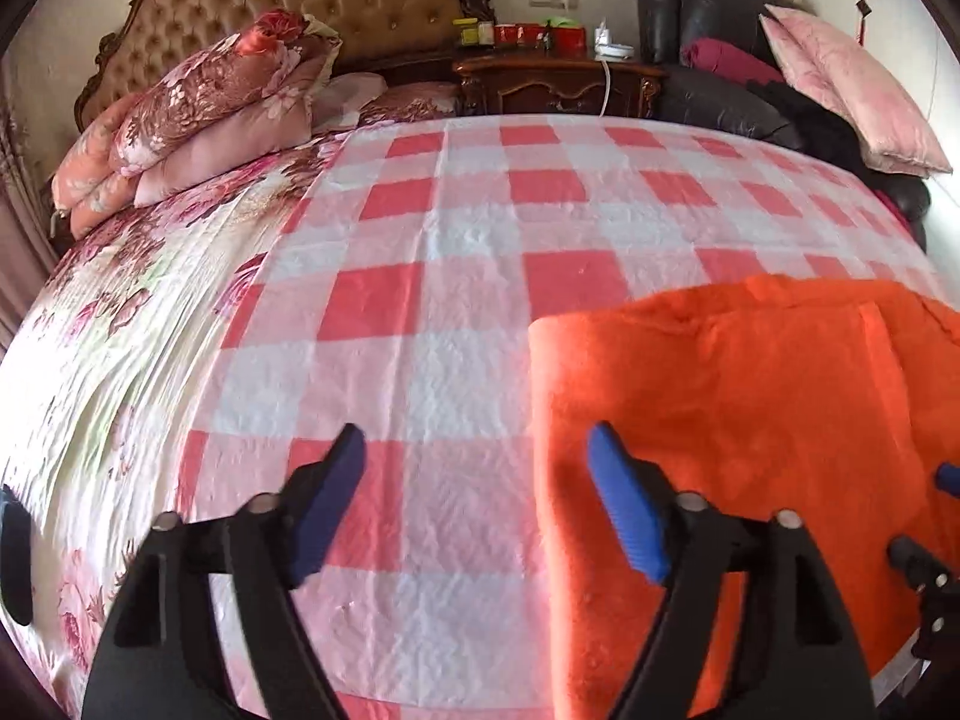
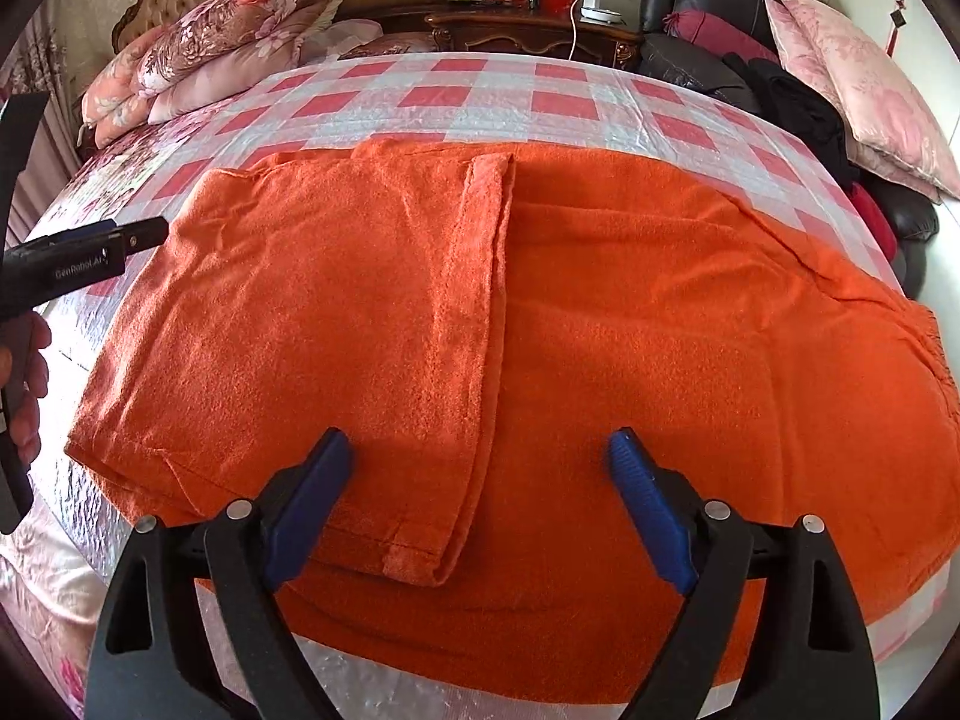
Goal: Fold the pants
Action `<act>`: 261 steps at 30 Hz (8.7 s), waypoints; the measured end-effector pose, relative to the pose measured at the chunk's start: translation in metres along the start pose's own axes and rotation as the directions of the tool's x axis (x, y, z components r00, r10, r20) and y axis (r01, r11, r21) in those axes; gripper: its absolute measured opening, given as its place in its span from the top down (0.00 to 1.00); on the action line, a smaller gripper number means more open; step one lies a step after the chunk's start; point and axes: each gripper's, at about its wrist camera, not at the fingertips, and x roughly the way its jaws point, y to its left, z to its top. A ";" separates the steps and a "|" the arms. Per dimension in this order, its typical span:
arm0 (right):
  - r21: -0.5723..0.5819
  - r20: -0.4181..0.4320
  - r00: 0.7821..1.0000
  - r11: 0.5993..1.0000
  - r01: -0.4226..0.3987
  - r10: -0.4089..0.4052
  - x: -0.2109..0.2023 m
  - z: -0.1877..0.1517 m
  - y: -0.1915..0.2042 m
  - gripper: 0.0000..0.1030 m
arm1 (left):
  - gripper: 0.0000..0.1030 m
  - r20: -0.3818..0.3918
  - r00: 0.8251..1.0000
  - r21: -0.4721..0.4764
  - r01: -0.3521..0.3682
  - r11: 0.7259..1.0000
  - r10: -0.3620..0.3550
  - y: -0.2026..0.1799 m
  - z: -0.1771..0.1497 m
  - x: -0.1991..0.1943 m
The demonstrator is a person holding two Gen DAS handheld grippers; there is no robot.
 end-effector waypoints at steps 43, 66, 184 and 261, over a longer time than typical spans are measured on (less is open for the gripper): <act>0.087 -0.049 0.999 0.996 0.022 -0.018 0.041 0.059 0.018 0.04 | 0.04 0.048 0.988 -0.204 0.155 0.967 -0.148 -0.045 -0.064 -0.040; -0.101 -0.021 1.000 0.995 0.020 -0.022 0.002 0.010 0.044 0.06 | 0.42 -0.012 1.000 -0.221 0.014 0.975 -0.017 0.012 -0.094 -0.050; -0.102 -0.016 1.000 0.995 -0.005 0.003 0.012 0.019 0.047 0.13 | 0.65 0.019 0.817 -0.662 0.443 0.604 -0.577 0.038 -0.108 -0.043; 0.183 -0.133 0.923 0.925 -0.334 0.360 0.035 0.050 -0.240 0.92 | 0.91 0.368 0.920 0.629 -0.140 0.764 -0.134 -0.433 -0.098 -0.079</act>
